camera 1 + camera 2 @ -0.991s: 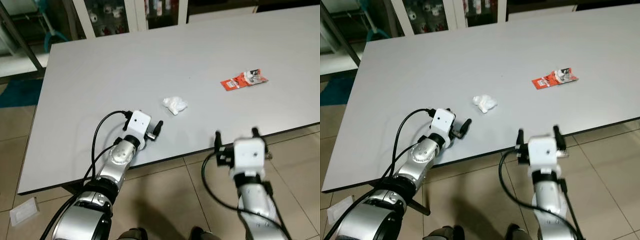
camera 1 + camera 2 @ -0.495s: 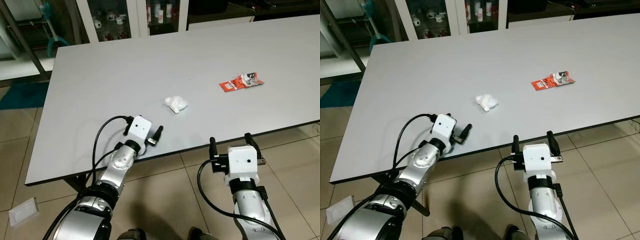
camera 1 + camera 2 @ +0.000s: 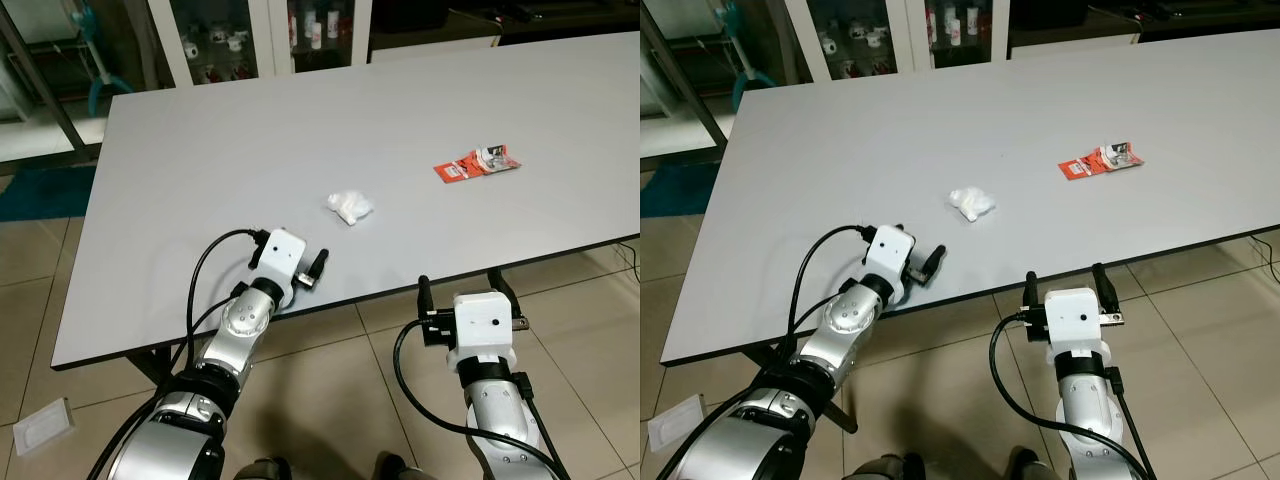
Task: Picking trash to rubbish bin
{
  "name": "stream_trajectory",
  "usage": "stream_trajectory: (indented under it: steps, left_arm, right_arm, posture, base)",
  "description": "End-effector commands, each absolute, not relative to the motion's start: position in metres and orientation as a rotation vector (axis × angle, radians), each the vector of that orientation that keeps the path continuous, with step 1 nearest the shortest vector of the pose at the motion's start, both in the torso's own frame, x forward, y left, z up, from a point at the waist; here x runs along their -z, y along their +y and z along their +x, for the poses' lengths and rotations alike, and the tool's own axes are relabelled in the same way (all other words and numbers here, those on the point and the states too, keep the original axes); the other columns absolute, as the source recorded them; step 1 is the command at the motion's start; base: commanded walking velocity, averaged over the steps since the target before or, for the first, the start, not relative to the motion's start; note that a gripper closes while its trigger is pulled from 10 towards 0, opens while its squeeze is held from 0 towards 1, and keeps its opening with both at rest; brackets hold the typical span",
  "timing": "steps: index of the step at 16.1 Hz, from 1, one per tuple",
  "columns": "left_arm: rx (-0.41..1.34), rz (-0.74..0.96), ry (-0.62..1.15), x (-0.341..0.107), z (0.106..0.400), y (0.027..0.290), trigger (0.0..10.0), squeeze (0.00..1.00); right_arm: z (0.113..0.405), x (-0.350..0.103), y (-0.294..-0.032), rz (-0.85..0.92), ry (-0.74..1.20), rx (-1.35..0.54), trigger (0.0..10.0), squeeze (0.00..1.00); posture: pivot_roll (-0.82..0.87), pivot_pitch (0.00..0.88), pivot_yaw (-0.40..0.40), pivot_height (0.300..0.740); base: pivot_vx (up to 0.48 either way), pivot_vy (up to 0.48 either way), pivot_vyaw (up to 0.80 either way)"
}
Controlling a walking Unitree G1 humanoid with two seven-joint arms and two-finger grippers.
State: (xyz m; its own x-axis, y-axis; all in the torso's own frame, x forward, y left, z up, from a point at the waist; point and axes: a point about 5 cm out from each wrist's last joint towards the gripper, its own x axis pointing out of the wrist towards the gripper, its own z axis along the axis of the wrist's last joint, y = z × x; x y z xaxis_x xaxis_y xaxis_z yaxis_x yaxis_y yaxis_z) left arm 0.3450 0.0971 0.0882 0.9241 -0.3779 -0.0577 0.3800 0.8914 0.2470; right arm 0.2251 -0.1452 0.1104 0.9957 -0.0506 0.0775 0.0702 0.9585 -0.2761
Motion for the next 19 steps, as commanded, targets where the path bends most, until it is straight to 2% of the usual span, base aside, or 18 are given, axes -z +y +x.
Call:
stream_trajectory:
  steps: [1, 6, 19]
  left_arm:
    - [0.410, 0.246, -0.043, -0.103, 0.349, 0.091, 10.0, 0.00]
    - [0.433, 0.215, -0.116, -0.124, 0.353, 0.081, 10.0, 0.00]
    - [0.447, 0.208, -0.076, -0.123, 0.347, 0.078, 10.0, 0.00]
  right_arm:
    - [0.225, -0.115, -0.147, -0.291, -0.100, 0.079, 10.0, 0.00]
    - [0.227, -0.128, -0.149, -0.291, -0.146, 0.093, 10.0, 0.00]
    - [0.228, -0.134, -0.149, -0.294, -0.160, 0.100, 10.0, 0.00]
  posture:
    - [0.05, 0.101, 0.058, 0.740]
    - [0.05, 0.101, 0.058, 0.740]
    - [0.06, 0.103, 0.058, 0.740]
  base:
    - [0.000, 0.000, 0.00]
    - [-0.097, 0.000, 0.00]
    - [-0.261, 0.000, 0.00]
